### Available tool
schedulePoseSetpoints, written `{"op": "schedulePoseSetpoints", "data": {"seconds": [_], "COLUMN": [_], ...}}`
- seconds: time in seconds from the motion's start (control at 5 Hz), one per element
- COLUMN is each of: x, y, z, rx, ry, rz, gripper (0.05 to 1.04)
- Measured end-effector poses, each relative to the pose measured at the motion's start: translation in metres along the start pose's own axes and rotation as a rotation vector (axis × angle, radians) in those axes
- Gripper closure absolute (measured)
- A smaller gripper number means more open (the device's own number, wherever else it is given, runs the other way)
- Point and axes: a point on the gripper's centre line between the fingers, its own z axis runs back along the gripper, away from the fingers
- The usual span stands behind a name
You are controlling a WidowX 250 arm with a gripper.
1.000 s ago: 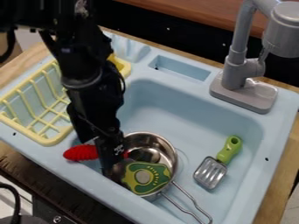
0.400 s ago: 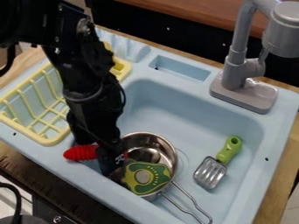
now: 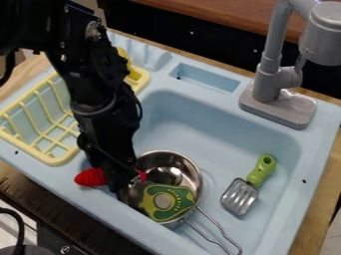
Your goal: Put the red object in the left side of the sink
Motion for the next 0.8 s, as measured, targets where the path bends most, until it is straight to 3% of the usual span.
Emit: {"op": "schedulePoseSetpoints", "data": {"seconds": [0.4, 0.6, 0.8], "x": [0.006, 0.017, 0.015], "y": [-0.001, 0.005, 0.006], "z": [0.017, 0.036, 0.045], "rx": [-0.029, -0.044, -0.085], "ry": [-0.03, -0.043, -0.035], "rz": [0.05, 0.069, 0.091], "gripper": [0.694, 0.694, 0.694]}}
